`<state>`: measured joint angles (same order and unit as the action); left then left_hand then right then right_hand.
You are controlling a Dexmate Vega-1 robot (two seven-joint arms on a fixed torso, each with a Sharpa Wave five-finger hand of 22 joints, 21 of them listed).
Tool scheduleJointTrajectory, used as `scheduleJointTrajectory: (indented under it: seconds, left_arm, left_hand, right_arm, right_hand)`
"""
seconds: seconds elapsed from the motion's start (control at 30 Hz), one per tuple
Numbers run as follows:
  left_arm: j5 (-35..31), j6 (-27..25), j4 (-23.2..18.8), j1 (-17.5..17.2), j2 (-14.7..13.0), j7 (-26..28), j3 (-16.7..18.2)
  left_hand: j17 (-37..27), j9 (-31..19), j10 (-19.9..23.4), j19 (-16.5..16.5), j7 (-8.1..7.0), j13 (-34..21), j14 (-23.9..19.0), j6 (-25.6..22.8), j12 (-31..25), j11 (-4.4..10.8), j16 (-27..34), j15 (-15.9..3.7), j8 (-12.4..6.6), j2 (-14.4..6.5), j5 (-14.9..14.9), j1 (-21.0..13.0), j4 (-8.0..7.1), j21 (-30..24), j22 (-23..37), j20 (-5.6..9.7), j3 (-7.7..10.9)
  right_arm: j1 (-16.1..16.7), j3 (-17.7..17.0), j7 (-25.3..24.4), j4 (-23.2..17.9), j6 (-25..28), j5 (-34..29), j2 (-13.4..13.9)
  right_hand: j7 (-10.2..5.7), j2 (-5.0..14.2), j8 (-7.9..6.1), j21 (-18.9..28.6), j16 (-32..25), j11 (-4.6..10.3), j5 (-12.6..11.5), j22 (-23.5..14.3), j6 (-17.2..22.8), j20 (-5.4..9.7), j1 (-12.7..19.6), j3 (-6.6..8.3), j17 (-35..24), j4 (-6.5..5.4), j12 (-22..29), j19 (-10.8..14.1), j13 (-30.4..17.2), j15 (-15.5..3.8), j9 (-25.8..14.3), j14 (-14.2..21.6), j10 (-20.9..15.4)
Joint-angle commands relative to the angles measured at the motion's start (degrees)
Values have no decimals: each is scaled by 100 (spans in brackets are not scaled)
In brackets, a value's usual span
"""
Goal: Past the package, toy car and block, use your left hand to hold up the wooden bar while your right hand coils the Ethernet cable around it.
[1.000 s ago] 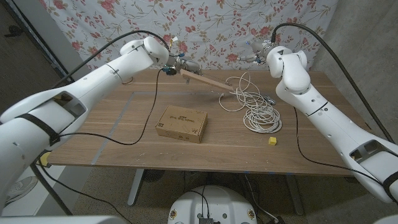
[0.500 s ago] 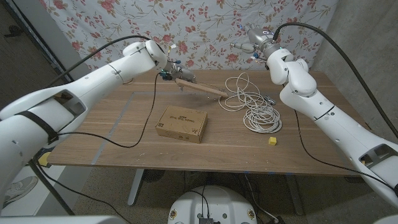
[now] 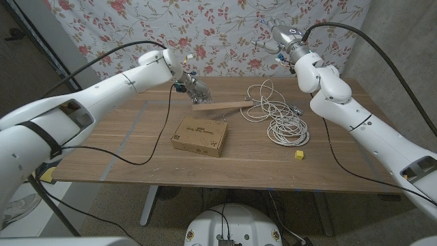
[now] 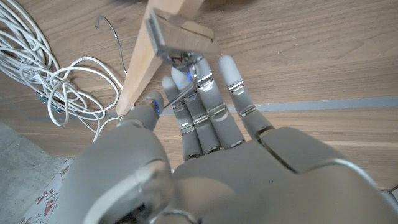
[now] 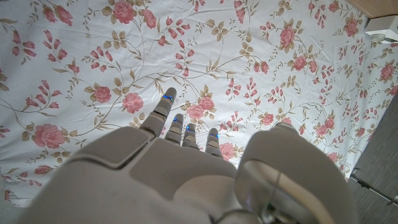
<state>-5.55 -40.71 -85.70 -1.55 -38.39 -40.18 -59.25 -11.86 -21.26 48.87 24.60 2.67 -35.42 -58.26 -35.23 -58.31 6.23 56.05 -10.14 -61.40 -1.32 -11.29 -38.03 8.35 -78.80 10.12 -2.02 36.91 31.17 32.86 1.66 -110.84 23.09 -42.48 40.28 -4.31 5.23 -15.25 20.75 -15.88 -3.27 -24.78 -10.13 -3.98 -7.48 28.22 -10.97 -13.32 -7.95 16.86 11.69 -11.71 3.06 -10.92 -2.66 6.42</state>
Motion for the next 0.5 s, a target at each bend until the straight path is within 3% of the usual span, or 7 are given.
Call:
scheduleJointTrajectory:
  seconds: [0.03,0.1,0.2,0.27,0.37,0.4,0.5]
  left_arm:
    - [-447,167,262,354,84,-604,-490]
    - [-541,261,411,493,145,-900,-647]
    - [-589,467,662,614,236,-1237,-763]
    - [-644,554,803,692,295,-1434,-835]
    - [-696,578,810,678,295,-1470,-798]
    - [-707,572,758,651,265,-1439,-757]
    - [-654,530,489,478,105,-1208,-499]
  left_hand:
    - [141,439,-842,-385,120,695,1152,806,604,-111,-1196,231,643,183,-116,-286,15,204,11,-188,-28]
    - [113,796,-1751,-824,245,1102,1987,1513,1087,-262,-1965,409,1330,385,-189,-336,-28,415,9,-343,-79]
    - [47,997,-2596,-1484,389,1482,3023,2185,1528,-537,-2675,878,2033,623,-316,-365,-88,772,-3,-615,-288]
    - [36,1020,-2962,-1798,385,1617,3419,2459,1729,-670,-2896,1070,2312,716,-373,-367,-111,968,-9,-691,-412]
    - [37,1043,-3528,-2343,572,1828,4158,3038,2096,-906,-3241,1424,2820,871,-491,-276,-192,1369,-18,-828,-703]
    - [41,1061,-3917,-2582,565,1934,4534,3455,2364,-1028,-3401,1556,3113,901,-553,-182,-264,1589,-21,-876,-883]
    - [49,1088,-4741,-3000,488,2123,5269,4153,2933,-1217,-3720,1826,3654,904,-684,-38,-382,2023,-17,-972,-1226]
  right_arm:
    - [-53,63,-463,113,-283,336,129]
    - [-65,73,-523,145,-341,361,135]
    - [-73,84,-618,187,-411,385,138]
    - [-79,94,-679,211,-425,388,121]
    - [-103,99,-722,260,-471,441,100]
    - [-109,85,-757,293,-523,497,87]
    - [-134,52,-766,365,-649,685,63]
  right_hand:
    - [52,-24,18,-6,-1,-50,22,-8,-1,0,46,-27,-10,44,-20,47,-14,19,-3,32,8]
    - [58,-22,17,-6,-4,-54,25,-8,14,3,53,-28,-8,49,-22,60,-14,8,-3,48,6]
    - [66,-19,26,-4,-2,-57,30,-9,19,9,68,-28,-3,59,-28,86,-12,1,-3,60,2]
    - [65,-17,30,-4,1,-56,32,-9,22,15,74,-28,-1,63,-30,95,-12,-2,-3,60,2]
    - [58,-15,34,-11,5,-56,37,-10,43,10,89,-30,5,74,-26,102,-11,-9,-3,69,-26]
    - [54,-15,33,-13,7,-56,39,-10,51,9,92,-31,5,76,-22,103,-10,-10,-3,66,-39]
    - [49,-10,19,-14,8,-49,46,-10,120,-8,97,-35,9,80,-18,128,-9,-1,-2,82,-68]
